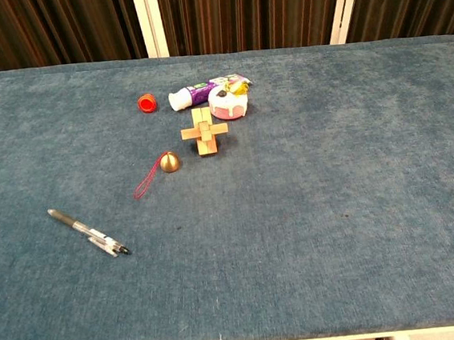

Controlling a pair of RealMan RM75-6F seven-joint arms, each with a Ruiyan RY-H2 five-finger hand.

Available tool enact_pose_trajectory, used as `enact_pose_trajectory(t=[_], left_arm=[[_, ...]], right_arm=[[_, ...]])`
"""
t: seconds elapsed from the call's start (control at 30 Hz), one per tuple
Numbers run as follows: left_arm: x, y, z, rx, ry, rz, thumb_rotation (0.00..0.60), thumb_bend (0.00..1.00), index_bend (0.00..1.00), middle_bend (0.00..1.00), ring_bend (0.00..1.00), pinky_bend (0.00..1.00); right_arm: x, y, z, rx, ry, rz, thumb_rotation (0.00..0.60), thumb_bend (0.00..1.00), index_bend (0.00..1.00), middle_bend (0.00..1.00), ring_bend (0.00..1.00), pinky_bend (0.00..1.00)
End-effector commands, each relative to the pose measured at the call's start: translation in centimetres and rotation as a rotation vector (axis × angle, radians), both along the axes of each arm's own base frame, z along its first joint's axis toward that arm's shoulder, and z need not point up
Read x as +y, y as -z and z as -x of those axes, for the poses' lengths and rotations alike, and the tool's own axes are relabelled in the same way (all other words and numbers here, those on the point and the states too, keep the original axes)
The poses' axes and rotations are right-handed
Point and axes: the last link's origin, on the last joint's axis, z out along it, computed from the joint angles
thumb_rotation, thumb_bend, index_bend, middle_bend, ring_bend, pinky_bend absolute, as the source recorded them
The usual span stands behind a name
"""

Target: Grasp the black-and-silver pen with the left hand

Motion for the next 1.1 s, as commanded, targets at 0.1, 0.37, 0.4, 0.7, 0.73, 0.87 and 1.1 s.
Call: enact_pose_trajectory(t=[0.1,0.37,0.4,0.7,0.73,0.87,1.1], left_arm=[[0.0,0.0,-0.1,-0.005,0.011,-0.006,0.600,0.24,0.16,0.09,0.00,0.08],[0.1,0.4,-0.1,-0.049,0.005,0.018,0.600,0.24,0.16,0.09,0.00,0.08],[0.1,0.5,-0.4,-0.071,0.014,0.026,0.600,0.24,0.16,0.09,0.00,0.08],[0.8,3.4,-4.4,-0.099,0.139,0.187,0.600,0.24,0.16,0.09,0.00,0.09],[1.0,3.7,-5.0,-0.099,0.152,0.201,0.600,0.24,0.16,0.09,0.00,0.09],[1.3,5.1,-7.7,-0.130,0.218,0.268,0.600,0.25,0.16,0.09,0.00,0.09],[1.3,8.0,-11.2,-0.143,0.309,0.393,0.600,0.26,0.20,0.09,0.00,0.10]], right_arm=[[0.1,-0.1,0.1,0.013,0.006,0.000,0.600,0.36,0.12,0.12,0.04,0.05],[0.1,-0.2,0.1,0.007,0.026,0.005,0.600,0.36,0.13,0.12,0.04,0.05],[0.1,-0.3,0.1,0.008,0.023,0.005,0.600,0.36,0.13,0.12,0.04,0.05],[0.2,-0.3,0.3,0.012,0.063,-0.009,0.600,0.36,0.14,0.12,0.03,0.05],[0.2,-0.3,0.3,0.015,0.062,-0.009,0.600,0.36,0.14,0.12,0.03,0.05],[0.2,-0.3,0.3,0.021,0.059,-0.008,0.600,0.36,0.14,0.12,0.03,0.05],[0.1,0.0,0.2,0.019,0.050,-0.019,0.600,0.36,0.16,0.12,0.03,0.05]])
